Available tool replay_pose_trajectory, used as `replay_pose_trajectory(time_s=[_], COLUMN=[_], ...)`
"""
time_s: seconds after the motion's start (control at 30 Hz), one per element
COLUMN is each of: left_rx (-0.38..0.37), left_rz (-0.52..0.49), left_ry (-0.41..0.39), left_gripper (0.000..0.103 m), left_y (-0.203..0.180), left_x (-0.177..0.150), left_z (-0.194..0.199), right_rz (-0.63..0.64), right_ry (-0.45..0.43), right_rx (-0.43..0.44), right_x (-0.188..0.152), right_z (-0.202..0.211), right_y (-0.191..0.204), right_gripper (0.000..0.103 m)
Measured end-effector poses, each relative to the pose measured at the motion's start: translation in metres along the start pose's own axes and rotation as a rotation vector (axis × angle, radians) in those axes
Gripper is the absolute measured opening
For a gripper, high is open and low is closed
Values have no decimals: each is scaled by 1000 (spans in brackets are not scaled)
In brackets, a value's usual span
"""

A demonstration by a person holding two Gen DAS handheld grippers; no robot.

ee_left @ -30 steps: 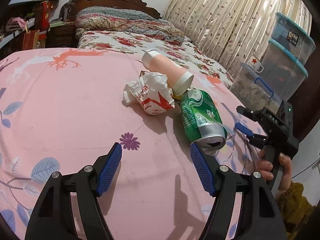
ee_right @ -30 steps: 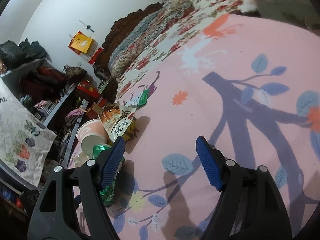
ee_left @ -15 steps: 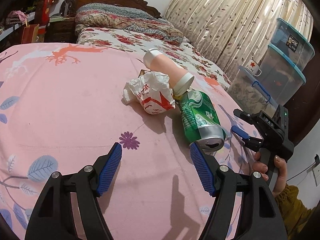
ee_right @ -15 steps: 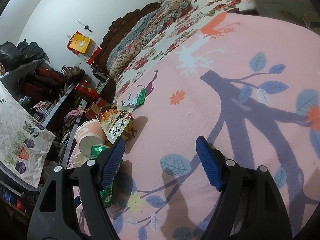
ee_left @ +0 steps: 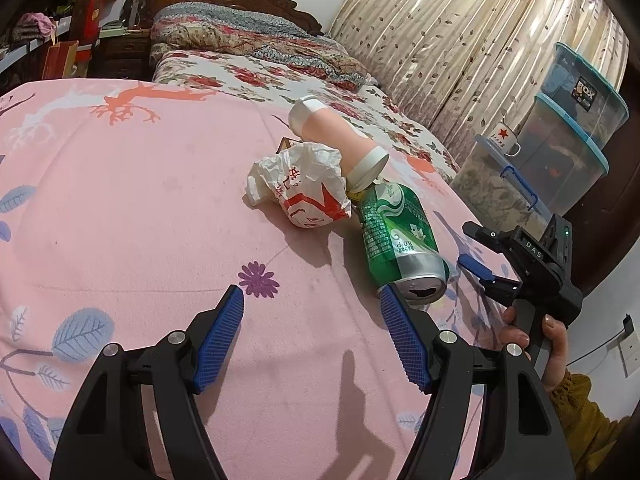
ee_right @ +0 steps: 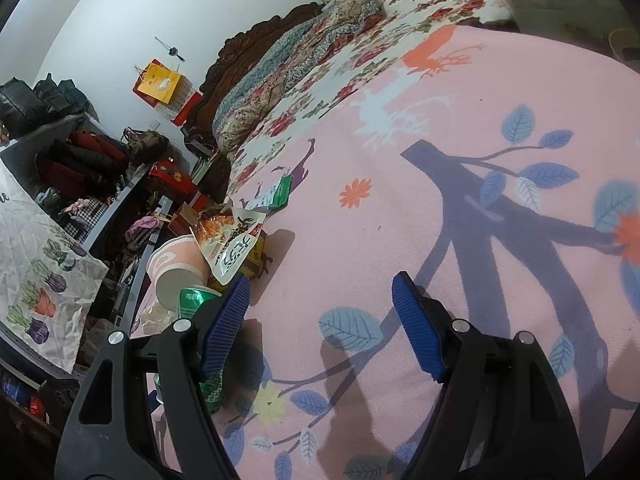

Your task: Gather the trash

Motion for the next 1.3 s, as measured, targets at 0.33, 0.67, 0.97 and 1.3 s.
replay_pose_trajectory(time_s=[0.33,0.67,0.97,1.3], left_rx=[-20,-30,-41,-41], left_rz=[13,19,26,25], left_ry=[-7,-11,-9,-11], left_gripper=[67,67,67,67], left_y=[1,3,3,4], left_x=[0,-1,0,1], left_z=[2,3,3,3], right_rz=[10,15,15,16], right_ry=[6,8,8,8], right_rx=[-18,-26,-26,-27], right_x=[1,0,0,0], right_z=[-2,-3,-3,-2], right_y=[0,2,2,2], right_gripper=[75,75,75,75])
Point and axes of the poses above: each gripper's, at about its wrist camera, not at the fingertips, and z roughly against the way its jaws point, y to its left, x to its top, the point moved 1 cm from there along -z, roughly the way its jaws point, and after that the axes turned 2 degrees about y, right-handed, at the moved point
